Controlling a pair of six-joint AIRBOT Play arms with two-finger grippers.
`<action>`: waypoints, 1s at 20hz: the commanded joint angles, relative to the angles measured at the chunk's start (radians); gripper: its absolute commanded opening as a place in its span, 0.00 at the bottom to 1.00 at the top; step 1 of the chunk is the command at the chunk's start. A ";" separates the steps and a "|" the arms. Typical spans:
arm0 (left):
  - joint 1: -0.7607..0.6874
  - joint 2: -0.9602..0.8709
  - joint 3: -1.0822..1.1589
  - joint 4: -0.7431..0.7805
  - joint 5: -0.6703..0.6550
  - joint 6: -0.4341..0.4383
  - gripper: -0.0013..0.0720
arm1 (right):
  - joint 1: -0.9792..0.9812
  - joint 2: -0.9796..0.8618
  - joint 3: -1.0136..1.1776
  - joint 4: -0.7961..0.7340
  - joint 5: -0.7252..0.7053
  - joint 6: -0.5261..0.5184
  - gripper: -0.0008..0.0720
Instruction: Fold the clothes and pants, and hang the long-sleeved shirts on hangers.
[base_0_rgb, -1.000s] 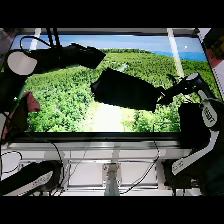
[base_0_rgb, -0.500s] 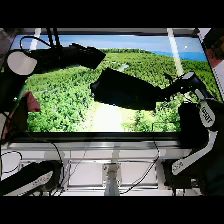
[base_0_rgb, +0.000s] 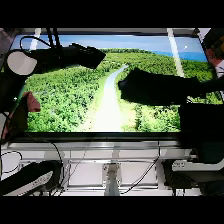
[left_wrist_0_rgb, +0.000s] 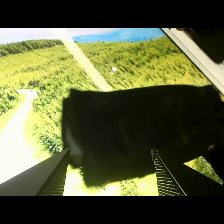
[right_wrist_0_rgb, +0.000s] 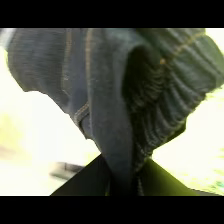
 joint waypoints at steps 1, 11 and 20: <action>0.001 -0.001 0.000 0.000 0.000 0.000 0.78 | -0.207 0.097 0.001 0.007 -0.033 0.002 0.03; 0.001 -0.001 0.000 0.000 0.003 0.000 0.78 | -0.625 0.216 0.001 -0.143 0.065 0.120 0.04; 0.001 -0.001 0.000 0.000 0.003 0.000 0.78 | -0.912 0.402 0.000 -0.336 0.132 0.238 0.09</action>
